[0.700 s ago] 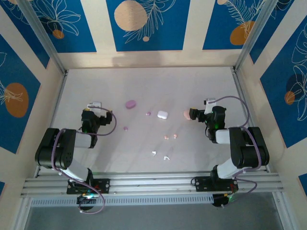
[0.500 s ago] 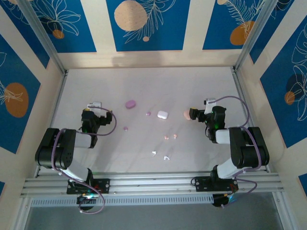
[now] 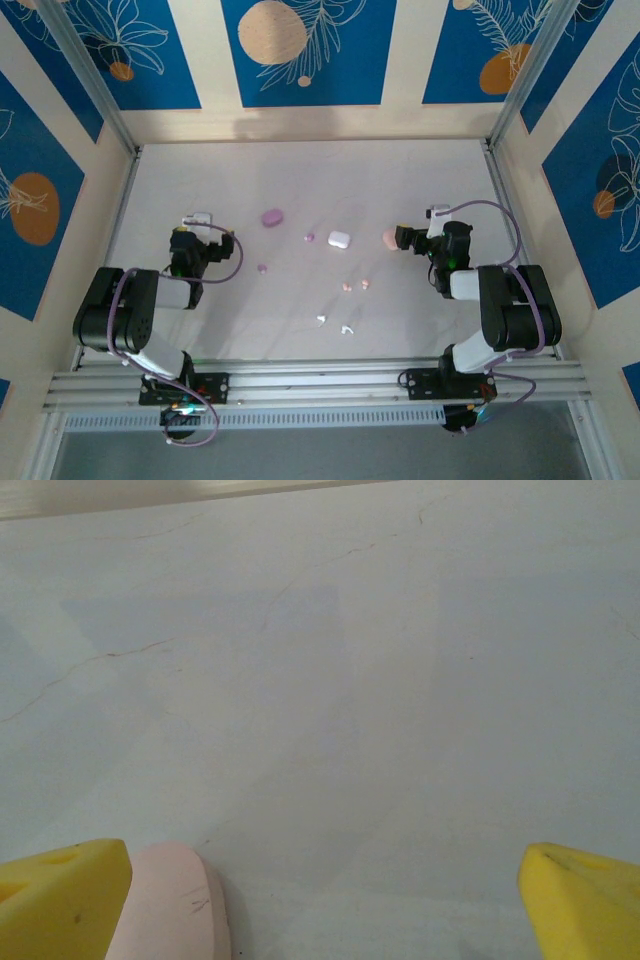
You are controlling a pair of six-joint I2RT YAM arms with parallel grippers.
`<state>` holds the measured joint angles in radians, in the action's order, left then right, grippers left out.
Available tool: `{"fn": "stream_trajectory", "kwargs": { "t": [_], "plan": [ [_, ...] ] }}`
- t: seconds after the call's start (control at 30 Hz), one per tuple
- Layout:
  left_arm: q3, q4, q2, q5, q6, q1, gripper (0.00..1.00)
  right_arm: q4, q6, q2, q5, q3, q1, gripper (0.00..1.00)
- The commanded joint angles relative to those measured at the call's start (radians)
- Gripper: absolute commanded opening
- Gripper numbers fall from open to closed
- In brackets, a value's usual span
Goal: Insert the wireless bluetooth earbuds into the charging case
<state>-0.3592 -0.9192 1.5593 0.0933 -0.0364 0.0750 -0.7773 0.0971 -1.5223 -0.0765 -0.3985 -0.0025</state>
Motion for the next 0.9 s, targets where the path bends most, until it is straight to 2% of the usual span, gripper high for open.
{"fn": "stream_trajectory", "kwargs": {
  "t": [0.0,0.2,0.33,0.47,0.53,0.63,0.7,0.77,0.87],
  "plan": [
    [-0.019,-0.007,0.002,-0.015,-0.009,-0.003,1.0,-0.014,0.006,-0.001,0.017,-0.026,-0.007,0.99],
    [0.012,-0.059,-0.008,-0.03,-0.016,0.001,1.0,-0.024,-0.001,0.002,0.016,-0.02,-0.003,0.99],
    [0.068,-0.131,-0.054,0.015,0.004,0.002,1.0,-0.039,-0.029,0.025,-0.001,-0.003,0.024,1.0],
    [0.064,0.001,-0.182,0.042,0.016,0.001,1.0,-0.02,-0.033,0.06,-0.014,0.002,0.031,1.0],
    [0.05,0.103,-0.256,0.089,0.042,0.002,1.0,0.083,-0.011,0.124,-0.067,-0.02,0.033,1.0],
    [0.026,0.219,-0.36,0.15,0.102,0.002,1.0,0.445,0.135,0.23,-0.221,-0.142,0.028,0.99],
    [0.001,0.299,-0.424,0.187,0.206,0.001,1.0,0.679,0.267,0.249,-0.273,-0.245,0.014,0.99],
    [-0.038,0.405,-0.463,0.219,0.345,0.001,1.0,0.866,0.331,0.241,-0.167,-0.341,-0.013,0.99],
    [-0.115,0.612,-0.503,0.202,0.545,0.0,1.0,0.975,0.379,0.21,0.019,-0.412,-0.039,0.99]
  ]
}}
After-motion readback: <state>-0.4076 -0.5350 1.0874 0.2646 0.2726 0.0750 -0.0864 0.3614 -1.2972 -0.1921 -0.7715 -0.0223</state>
